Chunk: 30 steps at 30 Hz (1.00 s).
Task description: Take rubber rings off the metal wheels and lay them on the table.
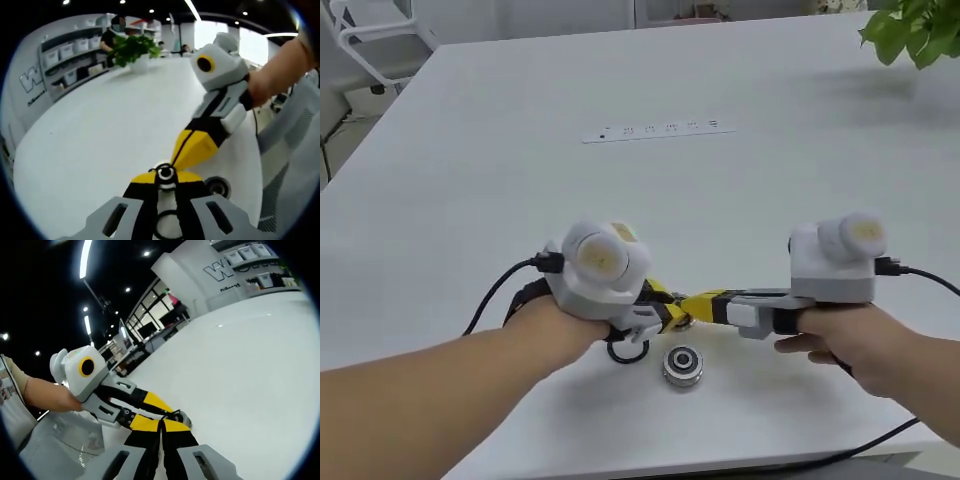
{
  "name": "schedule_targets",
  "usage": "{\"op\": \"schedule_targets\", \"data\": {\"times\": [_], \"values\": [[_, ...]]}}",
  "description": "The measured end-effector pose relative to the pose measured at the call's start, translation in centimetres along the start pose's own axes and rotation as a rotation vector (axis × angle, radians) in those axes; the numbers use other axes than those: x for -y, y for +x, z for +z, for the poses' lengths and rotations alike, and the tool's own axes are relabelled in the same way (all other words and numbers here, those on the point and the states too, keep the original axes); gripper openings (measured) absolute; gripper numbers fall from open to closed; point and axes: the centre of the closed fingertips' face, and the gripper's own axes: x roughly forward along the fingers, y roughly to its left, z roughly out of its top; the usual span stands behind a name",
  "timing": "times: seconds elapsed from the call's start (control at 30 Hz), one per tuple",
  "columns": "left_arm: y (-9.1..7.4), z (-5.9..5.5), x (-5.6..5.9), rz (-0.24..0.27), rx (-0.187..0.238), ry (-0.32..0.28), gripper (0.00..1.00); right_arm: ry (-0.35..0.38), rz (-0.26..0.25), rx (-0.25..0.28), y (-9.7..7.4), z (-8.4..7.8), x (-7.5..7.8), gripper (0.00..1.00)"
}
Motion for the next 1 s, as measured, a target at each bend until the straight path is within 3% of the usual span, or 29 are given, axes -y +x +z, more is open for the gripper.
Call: {"op": "schedule_targets", "data": {"times": [0.17,0.23,0.3,0.53,0.83,1.0], "values": [[0.0,0.0,0.0,-0.003,0.002,-0.002,0.12,0.048,0.032,0.026,-0.4,0.3,-0.5,0.00],[0.0,0.0,0.0,-0.001,0.004,-0.005,0.12,0.041,0.023,0.026,-0.4,0.3,-0.3,0.00],[0.0,0.0,0.0,0.002,0.007,-0.008,0.13,-0.025,-0.016,0.029,-0.5,0.4,0.3,0.00],[0.0,0.1,0.0,-0.001,0.009,0.002,0.13,-0.033,-0.057,0.015,-0.4,0.1,1.5,0.00],[-0.4,0.2,-0.1,-0.007,0.013,0.016,0.17,-0.027,-0.065,0.016,0.0,0.2,1.3,0.00],[-1.1,0.8,0.1,-0.015,0.037,0.005,0.18,-0.028,-0.061,0.019,0.1,0.4,1.0,0.00]]}}
